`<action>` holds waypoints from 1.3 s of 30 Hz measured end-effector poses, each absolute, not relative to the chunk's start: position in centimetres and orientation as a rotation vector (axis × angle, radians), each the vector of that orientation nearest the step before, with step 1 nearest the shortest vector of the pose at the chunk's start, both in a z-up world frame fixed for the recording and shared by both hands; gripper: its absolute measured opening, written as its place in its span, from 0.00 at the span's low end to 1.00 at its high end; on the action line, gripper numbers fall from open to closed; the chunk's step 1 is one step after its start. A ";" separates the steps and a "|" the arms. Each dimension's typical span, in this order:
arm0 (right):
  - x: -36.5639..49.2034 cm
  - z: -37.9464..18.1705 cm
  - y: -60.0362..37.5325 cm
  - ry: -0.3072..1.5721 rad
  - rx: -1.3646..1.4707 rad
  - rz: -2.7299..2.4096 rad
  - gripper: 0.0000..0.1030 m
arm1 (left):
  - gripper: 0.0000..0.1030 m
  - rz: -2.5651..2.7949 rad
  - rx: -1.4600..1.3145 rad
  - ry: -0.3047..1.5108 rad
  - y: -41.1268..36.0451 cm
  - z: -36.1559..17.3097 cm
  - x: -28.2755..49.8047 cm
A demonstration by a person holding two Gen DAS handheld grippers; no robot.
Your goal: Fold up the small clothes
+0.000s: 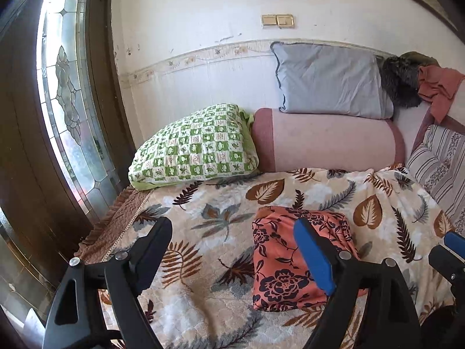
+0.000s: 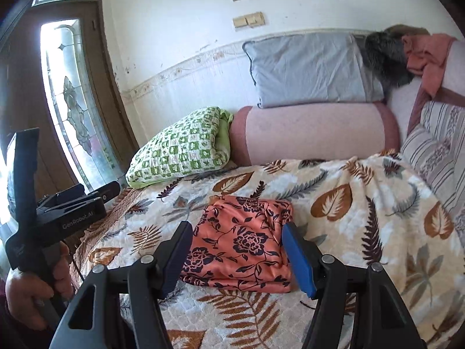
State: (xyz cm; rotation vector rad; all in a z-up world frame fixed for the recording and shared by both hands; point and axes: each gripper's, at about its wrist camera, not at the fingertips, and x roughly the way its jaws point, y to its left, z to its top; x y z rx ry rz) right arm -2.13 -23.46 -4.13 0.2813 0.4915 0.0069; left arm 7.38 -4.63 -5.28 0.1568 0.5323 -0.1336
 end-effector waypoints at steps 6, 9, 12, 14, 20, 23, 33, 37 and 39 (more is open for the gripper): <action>-2.8 -3.2 -22.2 0.478 0.270 0.015 0.67 | 0.84 -0.124 0.155 0.535 -3.9 -4.6 6.4; -3.1 -3.1 -21.9 0.472 0.275 0.011 0.67 | 0.84 -0.114 0.155 0.539 -3.5 -4.6 6.2; -3.2 -3.0 -22.0 0.472 0.284 0.009 0.67 | 0.84 -0.104 0.159 0.545 -3.2 -4.7 6.1; -3.1 -3.0 -22.0 0.476 0.288 0.011 0.67 | 0.84 -0.100 0.161 0.548 -3.1 -4.7 6.0; -3.1 -3.3 -21.6 0.486 0.290 0.018 0.67 | 0.84 -0.096 0.167 0.553 -2.8 -4.7 5.9; -3.1 -3.4 -21.4 0.491 0.292 0.023 0.67 | 0.84 -0.094 0.168 0.559 -2.7 -4.9 5.9; -1.8 -5.2 -22.3 0.541 0.337 0.028 0.67 | 0.84 -0.081 0.180 0.606 -2.7 -6.9 7.6; -0.3 -7.6 -23.2 0.602 0.369 0.027 0.72 | 0.90 -0.127 0.165 0.666 -2.8 -9.7 9.7; 1.1 -9.7 -24.1 0.652 0.404 0.038 0.72 | 0.91 -0.177 0.141 0.729 -3.0 -12.4 11.8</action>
